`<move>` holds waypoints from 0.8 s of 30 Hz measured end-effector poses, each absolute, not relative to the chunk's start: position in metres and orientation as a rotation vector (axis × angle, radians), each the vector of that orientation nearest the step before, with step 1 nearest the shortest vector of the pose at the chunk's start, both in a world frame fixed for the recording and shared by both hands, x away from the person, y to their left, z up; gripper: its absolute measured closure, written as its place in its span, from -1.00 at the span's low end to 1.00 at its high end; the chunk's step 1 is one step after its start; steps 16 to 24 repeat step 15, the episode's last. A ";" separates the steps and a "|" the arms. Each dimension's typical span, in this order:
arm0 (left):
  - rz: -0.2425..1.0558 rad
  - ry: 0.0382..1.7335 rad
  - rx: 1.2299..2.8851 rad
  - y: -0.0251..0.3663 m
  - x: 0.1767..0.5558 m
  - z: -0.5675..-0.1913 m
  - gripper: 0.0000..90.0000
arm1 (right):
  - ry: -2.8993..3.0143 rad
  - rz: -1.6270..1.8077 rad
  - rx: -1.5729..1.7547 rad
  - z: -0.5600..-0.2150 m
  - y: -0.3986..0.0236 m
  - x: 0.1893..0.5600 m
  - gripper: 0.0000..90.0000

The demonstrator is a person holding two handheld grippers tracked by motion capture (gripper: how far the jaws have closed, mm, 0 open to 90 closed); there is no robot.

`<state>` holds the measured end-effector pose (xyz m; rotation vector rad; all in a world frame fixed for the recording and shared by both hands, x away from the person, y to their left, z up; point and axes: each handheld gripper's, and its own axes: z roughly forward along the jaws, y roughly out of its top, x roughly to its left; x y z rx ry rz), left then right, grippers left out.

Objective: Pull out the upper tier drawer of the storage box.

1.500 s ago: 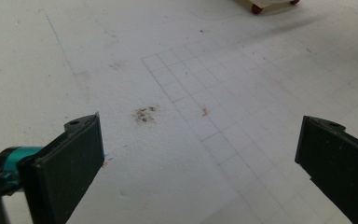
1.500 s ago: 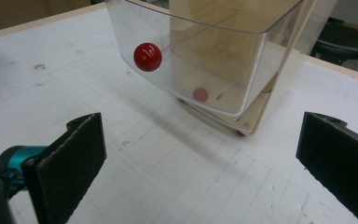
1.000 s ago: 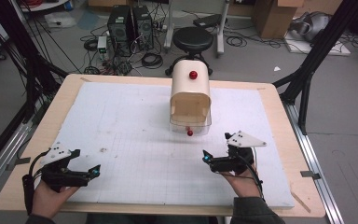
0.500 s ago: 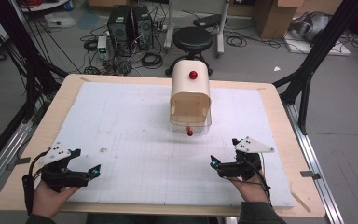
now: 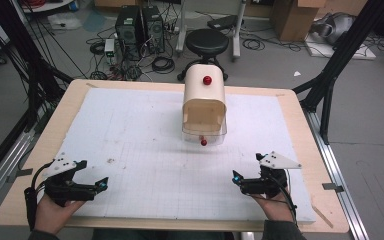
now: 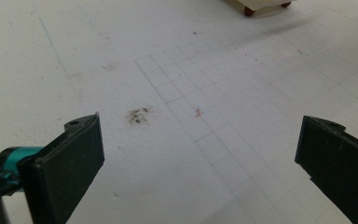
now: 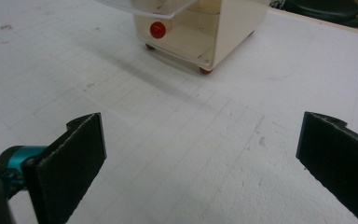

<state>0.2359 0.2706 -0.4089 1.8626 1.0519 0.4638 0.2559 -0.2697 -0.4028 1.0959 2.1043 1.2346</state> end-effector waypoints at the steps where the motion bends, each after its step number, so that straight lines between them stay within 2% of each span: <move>1: 0.461 1.051 1.863 0.270 0.236 -0.409 -0.96 | 2.102 1.233 1.099 -0.404 -0.271 0.255 -0.99; 24: 0.454 1.042 1.876 0.268 0.236 -0.412 -0.96 | 2.110 1.228 1.113 -0.408 -0.274 0.249 -0.99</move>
